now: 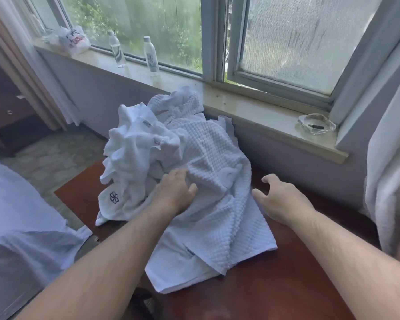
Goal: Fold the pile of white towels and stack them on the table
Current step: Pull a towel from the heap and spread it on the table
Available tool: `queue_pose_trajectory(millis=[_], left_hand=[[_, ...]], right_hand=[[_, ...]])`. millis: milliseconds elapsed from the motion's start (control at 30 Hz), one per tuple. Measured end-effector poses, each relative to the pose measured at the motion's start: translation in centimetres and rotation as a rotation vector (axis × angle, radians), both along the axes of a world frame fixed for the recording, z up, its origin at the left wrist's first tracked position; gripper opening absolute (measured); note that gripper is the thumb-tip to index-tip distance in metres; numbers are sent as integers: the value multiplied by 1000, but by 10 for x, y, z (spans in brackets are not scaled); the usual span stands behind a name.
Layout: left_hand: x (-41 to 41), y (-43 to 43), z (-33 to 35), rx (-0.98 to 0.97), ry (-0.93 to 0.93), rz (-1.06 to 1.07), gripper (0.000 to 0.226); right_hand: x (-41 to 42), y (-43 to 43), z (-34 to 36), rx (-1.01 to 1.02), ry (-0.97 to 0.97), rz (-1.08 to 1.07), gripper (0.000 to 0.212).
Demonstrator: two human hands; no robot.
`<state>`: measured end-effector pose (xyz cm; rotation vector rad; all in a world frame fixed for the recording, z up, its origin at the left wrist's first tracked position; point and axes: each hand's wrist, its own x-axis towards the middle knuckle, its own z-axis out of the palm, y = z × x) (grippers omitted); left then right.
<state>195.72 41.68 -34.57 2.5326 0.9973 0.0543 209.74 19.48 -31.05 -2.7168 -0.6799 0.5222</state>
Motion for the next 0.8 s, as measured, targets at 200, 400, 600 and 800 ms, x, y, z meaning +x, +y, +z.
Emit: queue_pose_trajectory(millis=[200,400,600,800], left_hand=[[-34,-5,22,56,18,9,59],[-45,17,32,91,-53,13,67],[-18,81,17,242,-119,94,110],[19,141,-22,140,95,80,122]], right_hand=[[-25,16,13,77,28,44,60],[-36,44,18,82,49,91,61],[-16,88,-6,131,171,11,66],[12,147,-56,194,231,-83,90]])
